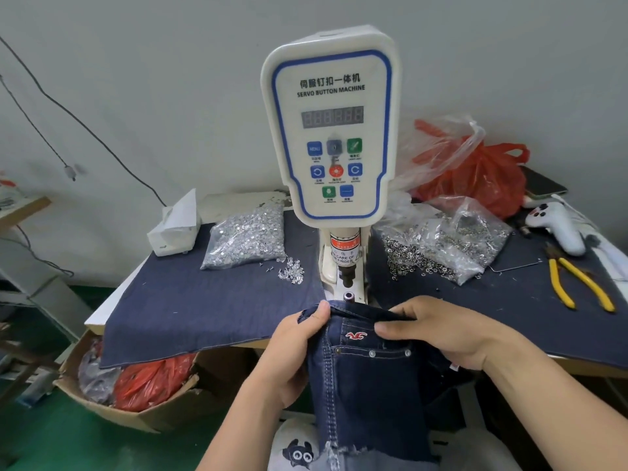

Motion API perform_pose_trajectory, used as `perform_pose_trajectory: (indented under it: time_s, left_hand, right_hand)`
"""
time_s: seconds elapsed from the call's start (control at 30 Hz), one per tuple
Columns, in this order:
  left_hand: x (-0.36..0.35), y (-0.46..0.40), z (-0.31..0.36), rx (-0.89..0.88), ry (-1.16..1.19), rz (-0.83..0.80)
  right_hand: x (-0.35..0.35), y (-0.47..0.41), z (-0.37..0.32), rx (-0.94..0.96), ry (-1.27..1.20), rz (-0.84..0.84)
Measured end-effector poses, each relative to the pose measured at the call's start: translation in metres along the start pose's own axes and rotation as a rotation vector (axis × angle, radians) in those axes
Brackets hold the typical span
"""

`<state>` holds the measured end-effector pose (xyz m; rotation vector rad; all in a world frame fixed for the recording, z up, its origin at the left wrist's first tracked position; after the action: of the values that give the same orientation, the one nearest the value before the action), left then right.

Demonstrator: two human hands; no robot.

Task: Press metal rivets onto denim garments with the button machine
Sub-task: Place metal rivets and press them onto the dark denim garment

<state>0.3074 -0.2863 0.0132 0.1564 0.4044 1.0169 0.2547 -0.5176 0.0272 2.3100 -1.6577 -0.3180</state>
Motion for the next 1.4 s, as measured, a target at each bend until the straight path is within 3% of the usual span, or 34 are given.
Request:
perform_pose_trajectory:
  time_s: [0.17,0.37,0.8,1.4]
  left_hand:
    - [-0.008,-0.020,-0.001,-0.078,-0.074,0.235]
    - [-0.006,-0.040,0.008,-0.151,-0.246,0.334]
    - [0.000,-0.052,0.000,-0.178,-0.463,0.355]
    - [0.006,-0.055,-0.004,-0.177,-0.486,0.339]
  right_hand:
    - [0.002,-0.014,0.001,0.061,-0.035,0.172]
    - [0.003,-0.035,-0.004,0.086,-0.080,0.319]
    - [0.005,-0.042,0.007,0.039,-0.122,0.359]
    - [0.001,-0.041,0.007,0.040,-0.052,0.400]
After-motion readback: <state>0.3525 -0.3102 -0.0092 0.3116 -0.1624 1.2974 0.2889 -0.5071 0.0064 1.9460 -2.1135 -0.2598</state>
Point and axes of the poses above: each hand's wrist, its own y-axis away from the middle knuckle, its own x-axis out of the back of the hand, z = x × y, the point moved 1 cm from there along -y, towards the middle knuckle, and after that the axes turned 3 degrees about -z, right-handed, at the moved point
